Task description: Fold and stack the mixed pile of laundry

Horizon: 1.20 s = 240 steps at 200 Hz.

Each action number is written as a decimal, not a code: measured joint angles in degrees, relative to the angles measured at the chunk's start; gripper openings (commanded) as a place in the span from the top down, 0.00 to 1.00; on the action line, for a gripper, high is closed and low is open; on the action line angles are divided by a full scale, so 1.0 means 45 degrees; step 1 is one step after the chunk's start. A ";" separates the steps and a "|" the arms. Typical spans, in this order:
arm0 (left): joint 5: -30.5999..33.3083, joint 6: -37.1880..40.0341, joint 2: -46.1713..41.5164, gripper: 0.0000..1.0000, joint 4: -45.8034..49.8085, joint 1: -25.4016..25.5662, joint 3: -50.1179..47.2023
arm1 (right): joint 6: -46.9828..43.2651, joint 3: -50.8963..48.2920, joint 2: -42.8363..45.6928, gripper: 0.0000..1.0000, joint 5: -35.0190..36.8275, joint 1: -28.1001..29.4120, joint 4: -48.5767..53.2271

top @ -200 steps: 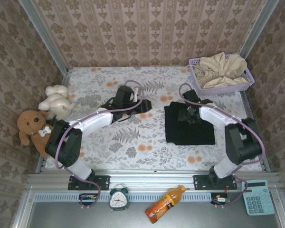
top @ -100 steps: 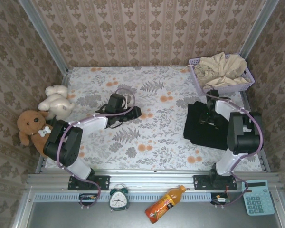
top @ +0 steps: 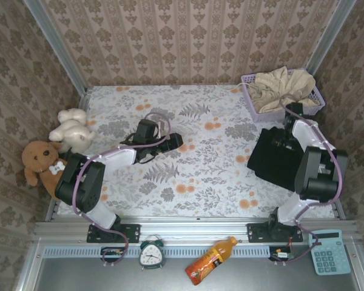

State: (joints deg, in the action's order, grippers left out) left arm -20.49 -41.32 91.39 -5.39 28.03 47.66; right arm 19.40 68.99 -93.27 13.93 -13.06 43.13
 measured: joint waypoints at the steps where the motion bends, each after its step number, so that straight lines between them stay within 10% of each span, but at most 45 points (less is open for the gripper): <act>1: 0.0010 -0.0005 0.0000 0.00 0.0005 -0.0010 0.0000 | -0.0005 0.0083 0.0102 0.22 -0.0034 0.0015 0.0000; 50: 0.0277 -0.0005 -0.0005 0.00 0.0019 -0.0427 0.0146 | 0.0495 0.3118 0.0631 0.22 -0.1273 0.0398 -0.1258; 144: 0.0656 -0.0019 -0.0568 0.00 0.0005 -0.1452 -0.0340 | 0.0816 1.1089 -0.8116 0.26 -0.1579 0.0461 -0.0869; 157: 0.0729 -0.0068 -0.0627 0.05 0.0000 -0.1569 -0.0389 | 0.0894 1.2012 -0.8942 0.39 -0.1598 0.0461 -0.0437; 176: 0.0816 -0.0131 -0.0641 0.19 0.0000 -0.1666 -0.0398 | 0.1078 1.2784 -0.9612 1.00 -0.1894 0.0461 -0.0010; 240: 0.0821 -0.0588 -0.0627 0.31 -0.0738 -0.1885 -0.0627 | 0.1292 1.3352 -0.7820 1.00 -0.3546 0.1010 -0.0423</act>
State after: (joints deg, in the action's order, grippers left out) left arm -16.80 -43.97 88.58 -8.71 19.55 44.84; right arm 25.21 129.08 -128.46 -2.02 -8.51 41.23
